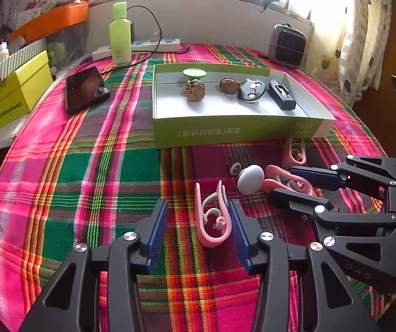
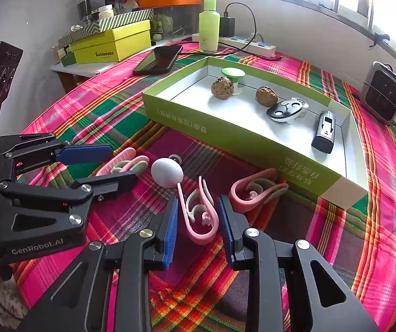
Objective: Organize objects
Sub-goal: 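Move the right gripper to a pink clip and close on it, then lift the pink clip with the right gripper while the left gripper grasps another pink clip, then carry both pink clips over the box and lower them inside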
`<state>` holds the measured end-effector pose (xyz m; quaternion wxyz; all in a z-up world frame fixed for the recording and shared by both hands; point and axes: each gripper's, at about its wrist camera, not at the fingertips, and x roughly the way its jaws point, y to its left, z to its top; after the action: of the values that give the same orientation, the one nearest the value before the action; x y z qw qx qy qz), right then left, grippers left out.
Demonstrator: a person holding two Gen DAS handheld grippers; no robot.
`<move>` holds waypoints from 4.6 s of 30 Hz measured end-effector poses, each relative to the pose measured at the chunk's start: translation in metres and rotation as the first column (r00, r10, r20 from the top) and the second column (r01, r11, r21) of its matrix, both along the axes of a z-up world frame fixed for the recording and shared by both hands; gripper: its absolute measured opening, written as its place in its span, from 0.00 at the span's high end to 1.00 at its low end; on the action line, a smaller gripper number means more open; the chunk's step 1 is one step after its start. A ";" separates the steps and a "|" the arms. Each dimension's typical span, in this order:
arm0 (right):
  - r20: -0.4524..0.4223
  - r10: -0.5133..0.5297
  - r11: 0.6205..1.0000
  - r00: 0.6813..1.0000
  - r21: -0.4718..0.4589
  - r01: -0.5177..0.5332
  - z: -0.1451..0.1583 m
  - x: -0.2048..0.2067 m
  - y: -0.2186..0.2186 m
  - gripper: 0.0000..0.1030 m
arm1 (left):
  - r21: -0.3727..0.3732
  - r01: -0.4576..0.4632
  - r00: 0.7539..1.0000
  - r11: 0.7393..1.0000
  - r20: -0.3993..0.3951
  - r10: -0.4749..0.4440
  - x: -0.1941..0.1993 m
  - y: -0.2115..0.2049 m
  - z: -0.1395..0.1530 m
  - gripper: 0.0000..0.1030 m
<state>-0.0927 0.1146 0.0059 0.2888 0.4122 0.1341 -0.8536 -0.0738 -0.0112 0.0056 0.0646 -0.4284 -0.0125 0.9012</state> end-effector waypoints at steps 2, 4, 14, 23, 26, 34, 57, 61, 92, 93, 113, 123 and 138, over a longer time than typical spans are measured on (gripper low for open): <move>-0.001 -0.006 1.000 1.000 0.000 0.006 0.000 0.000 0.001 0.74 | 0.001 -0.009 1.000 1.000 0.000 0.009 -0.001 -0.002 0.000 0.66; -0.001 -0.011 1.000 1.000 -0.001 0.011 0.000 0.001 0.001 0.75 | 0.006 -0.015 1.000 1.000 0.000 0.015 -0.002 -0.004 0.000 0.68; 0.001 -0.053 0.999 0.999 -0.012 0.053 0.001 0.003 0.005 0.76 | 0.007 -0.027 1.000 1.000 -0.003 0.027 -0.003 -0.008 0.000 0.79; 0.016 -0.085 0.995 0.996 -0.042 0.086 0.003 0.006 0.011 0.76 | 0.018 -0.022 1.000 1.000 -0.002 0.022 -0.004 -0.009 0.000 0.79; 0.022 -0.094 0.994 0.995 -0.057 0.095 0.005 0.006 0.011 0.76 | 0.023 -0.016 1.000 1.000 -0.001 0.016 -0.004 -0.008 0.001 0.79; 0.041 -0.116 0.989 0.992 -0.090 0.119 0.006 0.010 0.011 0.76 | 0.030 0.001 1.000 1.000 -0.004 -0.001 -0.005 -0.004 0.002 0.79; 0.006 -0.152 0.977 0.988 -0.153 0.151 0.030 -0.004 0.015 0.76 | 0.060 0.012 0.998 0.998 -0.064 -0.008 -0.018 -0.003 0.031 0.79; -0.003 -0.150 0.977 0.989 -0.155 0.148 0.034 -0.010 0.013 0.76 | 0.061 0.011 0.998 0.998 -0.065 -0.007 -0.025 -0.002 0.034 0.79; 0.065 -0.183 0.967 0.981 -0.166 0.191 0.028 -0.087 0.003 0.76 | 0.055 -0.017 1.000 0.998 -0.008 0.017 -0.107 -0.007 0.029 0.79; 0.067 -0.182 0.967 0.981 -0.166 0.191 0.027 -0.089 0.003 0.76 | 0.054 -0.017 1.000 0.998 -0.006 0.017 -0.109 -0.007 0.028 0.79; 0.091 -0.166 0.975 0.982 -0.137 0.177 0.015 -0.111 -0.010 0.77 | 0.072 -0.026 1.000 0.997 0.015 0.025 -0.116 -0.008 0.022 0.81; 0.113 -0.166 0.972 0.980 -0.151 0.182 0.016 -0.109 -0.006 0.77 | 0.082 -0.034 0.999 0.996 0.001 0.034 -0.111 -0.013 0.025 0.81; 0.227 -0.122 0.964 0.966 -0.204 0.170 0.008 -0.110 -0.014 0.77 | 0.075 -0.051 0.998 0.996 -0.018 0.052 -0.099 -0.019 0.029 0.77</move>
<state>-0.2023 0.1005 0.0139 0.2815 0.4750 -0.0247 -0.8334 -0.1727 -0.0299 0.0344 0.0575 -0.4161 -0.0566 0.9058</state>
